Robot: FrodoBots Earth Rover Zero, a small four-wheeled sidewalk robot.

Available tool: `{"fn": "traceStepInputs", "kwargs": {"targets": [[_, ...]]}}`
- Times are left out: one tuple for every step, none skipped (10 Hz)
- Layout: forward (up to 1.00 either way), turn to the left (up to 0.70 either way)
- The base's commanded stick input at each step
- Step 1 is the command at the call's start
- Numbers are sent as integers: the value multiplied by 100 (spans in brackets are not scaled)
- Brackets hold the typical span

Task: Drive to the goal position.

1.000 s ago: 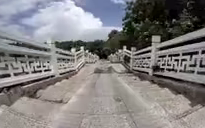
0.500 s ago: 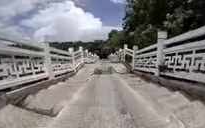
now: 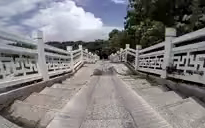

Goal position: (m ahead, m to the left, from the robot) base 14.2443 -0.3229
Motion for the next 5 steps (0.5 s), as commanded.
{"fn": "traceStepInputs", "kwargs": {"targets": [[70, 0], [70, 0], [70, 0], [70, 0], [70, 0]]}}
